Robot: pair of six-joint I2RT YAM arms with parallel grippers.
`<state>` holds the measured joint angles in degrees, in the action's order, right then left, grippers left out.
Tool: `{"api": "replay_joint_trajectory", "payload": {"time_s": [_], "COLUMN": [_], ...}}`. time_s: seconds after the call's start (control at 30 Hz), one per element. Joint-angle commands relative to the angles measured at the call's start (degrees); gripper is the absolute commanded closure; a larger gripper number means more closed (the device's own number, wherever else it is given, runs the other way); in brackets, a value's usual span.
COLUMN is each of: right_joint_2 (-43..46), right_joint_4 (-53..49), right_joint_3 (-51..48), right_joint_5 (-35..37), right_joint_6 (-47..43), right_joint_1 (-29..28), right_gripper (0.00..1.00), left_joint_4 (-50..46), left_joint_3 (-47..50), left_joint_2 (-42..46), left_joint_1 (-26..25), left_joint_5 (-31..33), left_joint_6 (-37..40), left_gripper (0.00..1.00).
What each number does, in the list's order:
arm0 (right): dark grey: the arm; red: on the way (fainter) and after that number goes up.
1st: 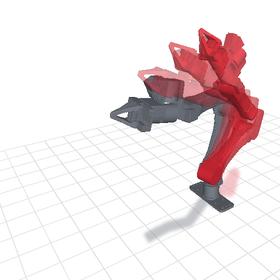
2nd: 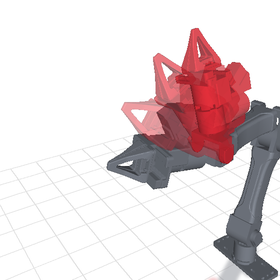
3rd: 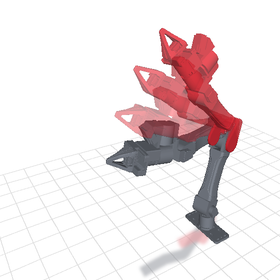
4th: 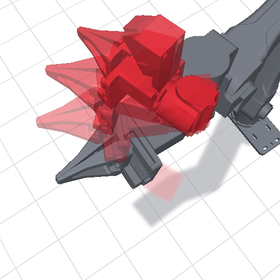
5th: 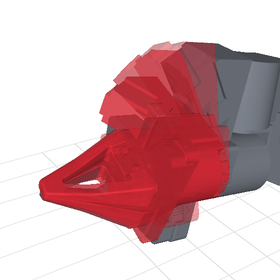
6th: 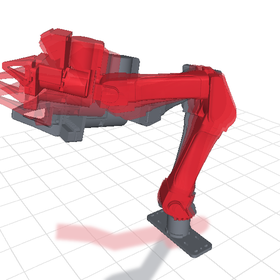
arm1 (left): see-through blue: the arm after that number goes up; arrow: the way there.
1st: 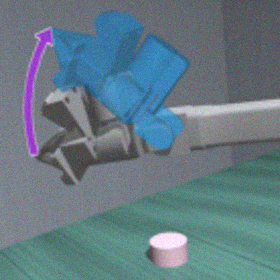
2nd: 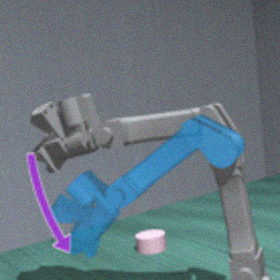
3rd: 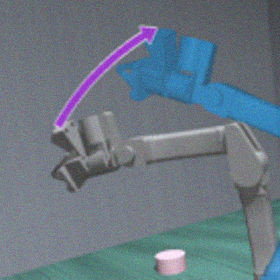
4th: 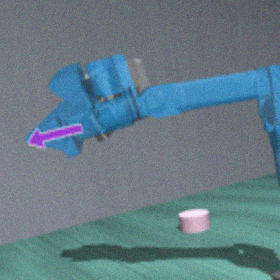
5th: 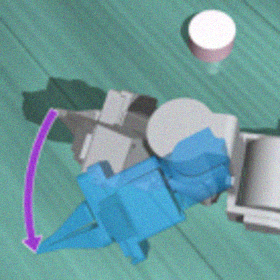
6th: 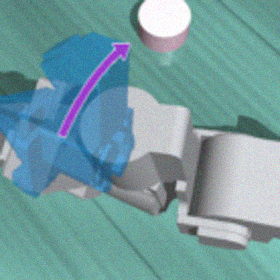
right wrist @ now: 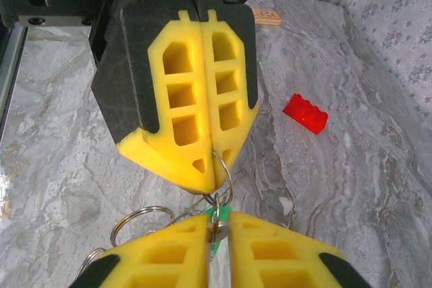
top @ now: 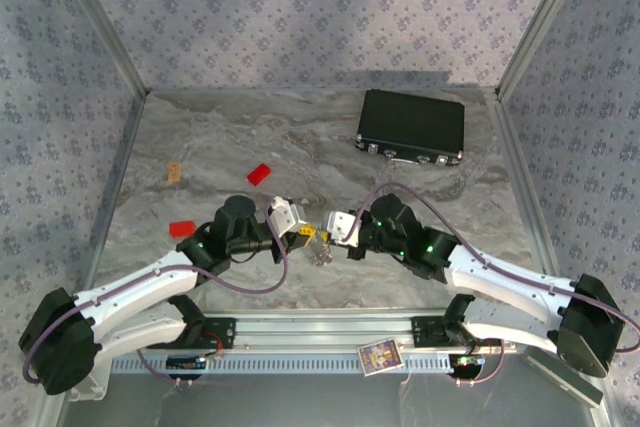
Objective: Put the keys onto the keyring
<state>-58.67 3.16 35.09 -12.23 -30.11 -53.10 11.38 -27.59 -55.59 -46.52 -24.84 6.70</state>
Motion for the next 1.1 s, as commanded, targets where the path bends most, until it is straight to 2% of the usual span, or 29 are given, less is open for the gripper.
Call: {"api": "replay_joint_trajectory", "payload": {"time_s": [0.0, 0.13, 0.47, 0.6, 0.7, 0.87, 0.97, 1.07], "right_joint_2": [-0.6, -0.7, -3.4, -0.6, 2.9, 4.3, 3.4, 3.1], "right_joint_4": [-1.3, -2.0, -3.1, -3.2, -6.8, -13.9, -10.9, -6.6], "right_joint_3": [1.6, 1.9, 1.8, 1.1, 1.9, 5.0, 5.4, 4.6], "right_joint_5": [-0.3, -0.3, 0.4, -0.5, -5.5, -24.8, -26.4, -24.3], "right_joint_6": [-1.0, -1.5, -2.8, -1.5, -0.2, 5.6, 8.2, 9.0], "right_joint_1": [-0.6, -1.0, -3.7, -2.5, 0.9, 10.8, 11.9, 11.7], "right_gripper": [0.89, 1.0, 1.0, 0.77, 0.73, 0.73, 0.79, 0.84], "left_joint_4": [2.8, 3.2, 9.3, 8.1, 7.3, 4.6, 5.5, 4.5], "left_joint_3": [-1.9, -1.9, -0.5, 0.0, 0.9, 0.5, 1.2, 0.9], "left_joint_2": [1.2, 1.3, 1.0, 1.3, 1.5, 1.0, 1.2, 1.2], "left_joint_1": [0.0, -0.1, 0.0, 0.0, -0.1, 0.0, 0.0, 0.0], "left_joint_5": [-1.4, -1.5, -0.3, -0.2, -0.7, -3.9, -6.8, -8.4], "left_joint_6": [-1.1, -1.3, -4.0, -1.3, 3.2, 10.6, 14.0, 15.7], "left_gripper": [1.0, 1.0, 1.0, 1.0, 1.0, 1.0, 1.0, 1.0]}}
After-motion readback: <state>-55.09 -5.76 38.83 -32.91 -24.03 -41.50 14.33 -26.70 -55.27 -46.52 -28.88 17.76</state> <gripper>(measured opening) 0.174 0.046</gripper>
